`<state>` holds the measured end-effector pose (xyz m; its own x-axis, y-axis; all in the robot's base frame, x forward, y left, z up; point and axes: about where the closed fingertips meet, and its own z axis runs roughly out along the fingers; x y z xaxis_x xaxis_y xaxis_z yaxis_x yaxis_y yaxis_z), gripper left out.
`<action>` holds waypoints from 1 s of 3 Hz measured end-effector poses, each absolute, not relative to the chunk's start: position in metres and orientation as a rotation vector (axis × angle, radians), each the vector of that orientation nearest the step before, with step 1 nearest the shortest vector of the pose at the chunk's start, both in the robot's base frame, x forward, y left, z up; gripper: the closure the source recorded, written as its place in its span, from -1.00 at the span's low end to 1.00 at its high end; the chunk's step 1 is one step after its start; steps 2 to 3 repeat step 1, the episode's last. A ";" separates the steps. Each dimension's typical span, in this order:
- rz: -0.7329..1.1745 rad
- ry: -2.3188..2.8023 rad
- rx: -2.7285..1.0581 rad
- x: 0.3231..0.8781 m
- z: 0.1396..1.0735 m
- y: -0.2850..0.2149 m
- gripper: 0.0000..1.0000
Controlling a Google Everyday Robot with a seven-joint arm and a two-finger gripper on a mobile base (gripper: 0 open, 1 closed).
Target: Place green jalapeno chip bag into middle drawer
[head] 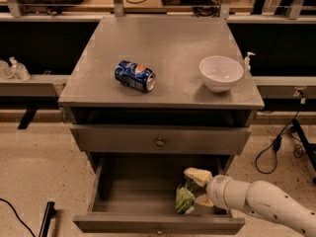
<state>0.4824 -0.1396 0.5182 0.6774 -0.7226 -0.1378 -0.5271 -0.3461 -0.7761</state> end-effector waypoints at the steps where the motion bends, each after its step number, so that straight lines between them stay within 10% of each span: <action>1: -0.288 0.961 -2.033 0.482 0.518 -0.139 -1.00; 3: -0.288 0.961 -2.033 0.482 0.518 -0.139 -1.00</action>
Offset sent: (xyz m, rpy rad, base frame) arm 0.0000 0.0000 0.0000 0.0000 0.0000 0.0000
